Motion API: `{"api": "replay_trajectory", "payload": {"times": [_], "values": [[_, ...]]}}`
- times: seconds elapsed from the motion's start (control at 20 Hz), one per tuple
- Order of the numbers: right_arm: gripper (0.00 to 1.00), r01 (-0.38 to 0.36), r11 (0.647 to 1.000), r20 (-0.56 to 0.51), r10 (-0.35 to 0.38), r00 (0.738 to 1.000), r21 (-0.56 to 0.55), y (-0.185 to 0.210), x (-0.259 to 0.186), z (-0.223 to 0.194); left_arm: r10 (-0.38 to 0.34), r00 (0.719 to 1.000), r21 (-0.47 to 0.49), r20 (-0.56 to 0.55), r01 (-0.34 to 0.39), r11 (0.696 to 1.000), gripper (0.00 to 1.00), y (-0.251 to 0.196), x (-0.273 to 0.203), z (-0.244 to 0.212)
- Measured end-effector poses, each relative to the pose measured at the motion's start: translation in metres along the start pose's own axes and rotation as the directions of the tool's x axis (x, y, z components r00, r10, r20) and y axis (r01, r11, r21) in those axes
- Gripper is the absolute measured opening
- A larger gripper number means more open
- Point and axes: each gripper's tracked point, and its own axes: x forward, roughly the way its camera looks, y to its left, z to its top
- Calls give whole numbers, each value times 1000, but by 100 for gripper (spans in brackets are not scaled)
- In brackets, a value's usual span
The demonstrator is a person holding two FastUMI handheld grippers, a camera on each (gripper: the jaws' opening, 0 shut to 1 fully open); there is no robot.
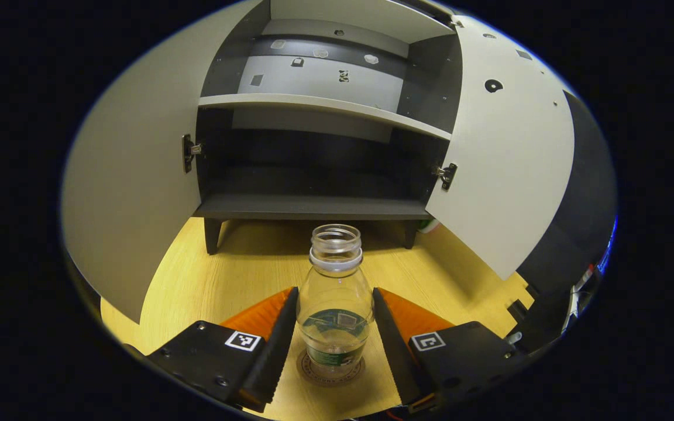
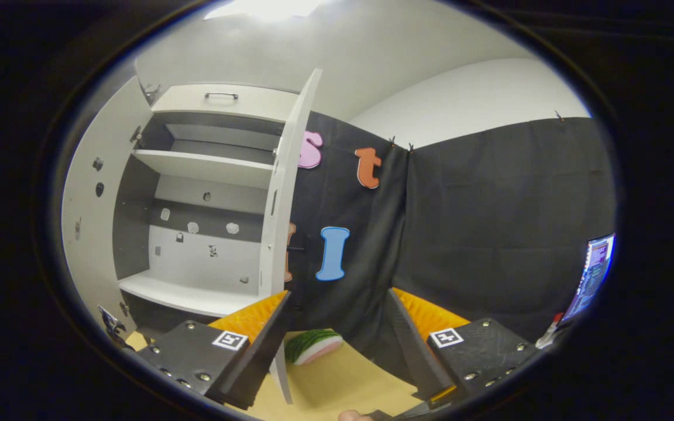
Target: Grasp the bottle in the cabinet with the left hand and place it on the coaster, then close the right door with the right hand and the left door with the left hand.
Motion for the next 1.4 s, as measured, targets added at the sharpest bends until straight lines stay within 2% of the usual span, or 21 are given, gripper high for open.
{"api": "replay_trajectory", "payload": {"times": [0.35, 0.6, 0.85, 1.1, 1.15, 1.2, 1.4], "values": [[98, -34, 999, -6, 34, 999, 20, 11, 4, -4, -12, 1000, 36, -27, 13, 999, 78, -6, -16, -11], [97, -32, 999, -11, 32, 999, 28, 8, 4, -6, -18, 999, 71, -37, 21, 997, 79, -10, -17, -13], [97, -11, 999, -26, 12, 1000, 43, 1, 3, -11, -49, 998, 39, -38, 51, 998, 83, -17, -20, -13], [97, 3, 999, -38, -1, 999, 47, -4, 2, -16, -68, 998, 43, -10, 68, 997, 83, -26, -26, -2], [97, 3, 999, -40, -1, 999, 46, -4, 2, -16, -72, 997, 48, -2, 72, 996, 89, -28, -28, 2], [97, 3, 999, -42, -1, 999, 46, -4, 2, -17, -79, 997, 54, 6, 79, 995, 84, -30, -31, 7], [97, -4, 999, -41, 6, 999, 47, -2, 4, -17, -73, 995, 70, 64, 68, 995, 92, -36, -46, 34]]}}
